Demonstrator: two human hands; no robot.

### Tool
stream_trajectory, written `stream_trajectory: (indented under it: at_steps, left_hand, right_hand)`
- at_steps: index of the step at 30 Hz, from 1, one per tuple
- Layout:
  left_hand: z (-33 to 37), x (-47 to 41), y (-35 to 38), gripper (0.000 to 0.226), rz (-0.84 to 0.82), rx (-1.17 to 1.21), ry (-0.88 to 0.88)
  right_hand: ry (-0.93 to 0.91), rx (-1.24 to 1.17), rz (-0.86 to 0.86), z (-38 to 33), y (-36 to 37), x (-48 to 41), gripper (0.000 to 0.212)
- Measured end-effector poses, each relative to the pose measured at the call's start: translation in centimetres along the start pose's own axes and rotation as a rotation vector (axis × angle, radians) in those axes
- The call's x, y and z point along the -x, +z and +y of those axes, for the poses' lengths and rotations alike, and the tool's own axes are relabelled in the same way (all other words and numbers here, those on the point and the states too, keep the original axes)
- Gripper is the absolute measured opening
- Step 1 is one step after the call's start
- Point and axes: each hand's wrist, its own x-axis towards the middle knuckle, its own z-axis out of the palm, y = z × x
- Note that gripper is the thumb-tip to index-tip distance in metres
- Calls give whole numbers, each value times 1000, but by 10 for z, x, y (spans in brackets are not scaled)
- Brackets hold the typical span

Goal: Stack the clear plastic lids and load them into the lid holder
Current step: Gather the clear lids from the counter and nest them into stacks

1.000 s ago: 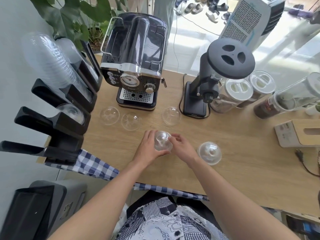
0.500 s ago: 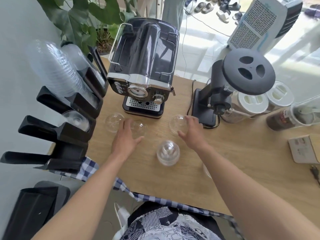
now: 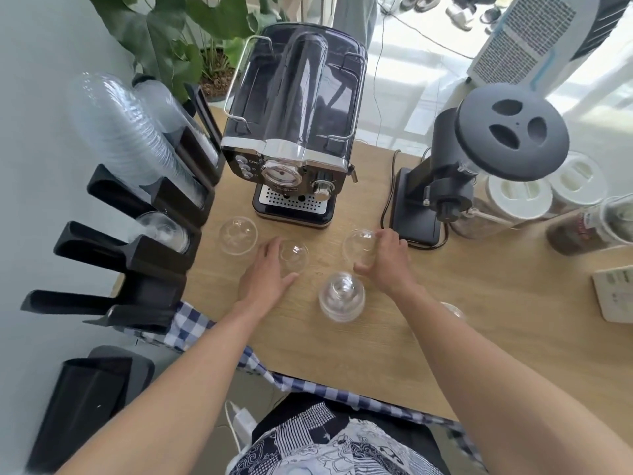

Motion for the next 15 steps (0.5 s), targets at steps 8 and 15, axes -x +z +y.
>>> stream_trajectory:
  at_steps: [8,15]
  left_hand:
    - [-6,7,4,89,39,47,2]
    - [-14,32,2,91,134,257,-36]
  right_hand:
    - [-29,-217,38,-3,-30,29,91]
    - [-158,-203,-64,-4,-23,71,95]
